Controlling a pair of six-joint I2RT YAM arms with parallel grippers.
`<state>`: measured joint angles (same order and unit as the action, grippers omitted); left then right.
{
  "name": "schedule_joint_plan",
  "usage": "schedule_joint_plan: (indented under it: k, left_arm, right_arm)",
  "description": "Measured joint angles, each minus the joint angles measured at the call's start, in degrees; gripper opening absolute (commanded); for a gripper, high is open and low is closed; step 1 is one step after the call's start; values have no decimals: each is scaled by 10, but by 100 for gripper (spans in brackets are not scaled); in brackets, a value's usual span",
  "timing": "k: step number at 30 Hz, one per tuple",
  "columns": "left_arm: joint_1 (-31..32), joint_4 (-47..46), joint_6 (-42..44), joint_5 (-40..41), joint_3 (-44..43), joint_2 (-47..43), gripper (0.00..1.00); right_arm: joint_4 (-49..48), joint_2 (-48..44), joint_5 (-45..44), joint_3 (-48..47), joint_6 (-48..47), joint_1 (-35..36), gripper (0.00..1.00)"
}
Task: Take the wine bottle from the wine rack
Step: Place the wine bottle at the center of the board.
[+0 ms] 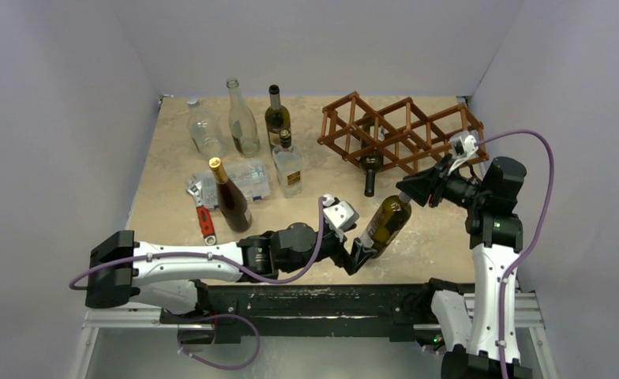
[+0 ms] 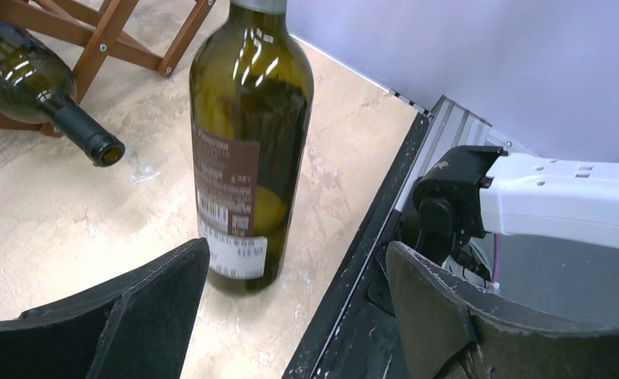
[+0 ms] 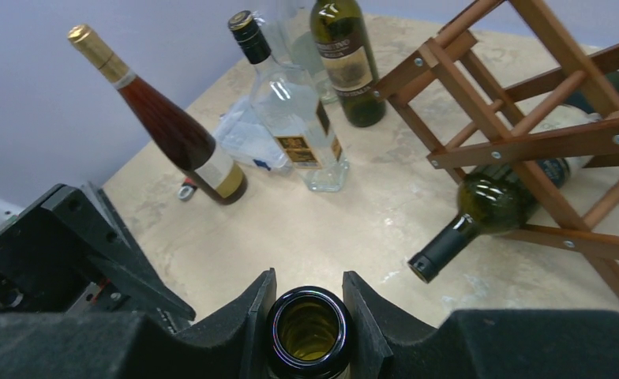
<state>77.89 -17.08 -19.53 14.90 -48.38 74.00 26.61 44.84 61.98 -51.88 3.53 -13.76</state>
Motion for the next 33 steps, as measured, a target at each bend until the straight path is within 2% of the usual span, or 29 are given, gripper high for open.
schedule_joint_plan:
  k: [9, 17, 33]
  left_arm:
    - [0, 22, -12, -4, 34, -23, 82]
    - [-1, 23, -23, -4, 53, -38, 82]
    - [-1, 24, -24, -1, 79, -58, 82]
  right_arm:
    - [67, -2, -94, -44, -80, -12, 0]
    - [87, -2, -177, -70, -122, -20, 0]
    - [16, 66, -272, -89, -156, -47, 0]
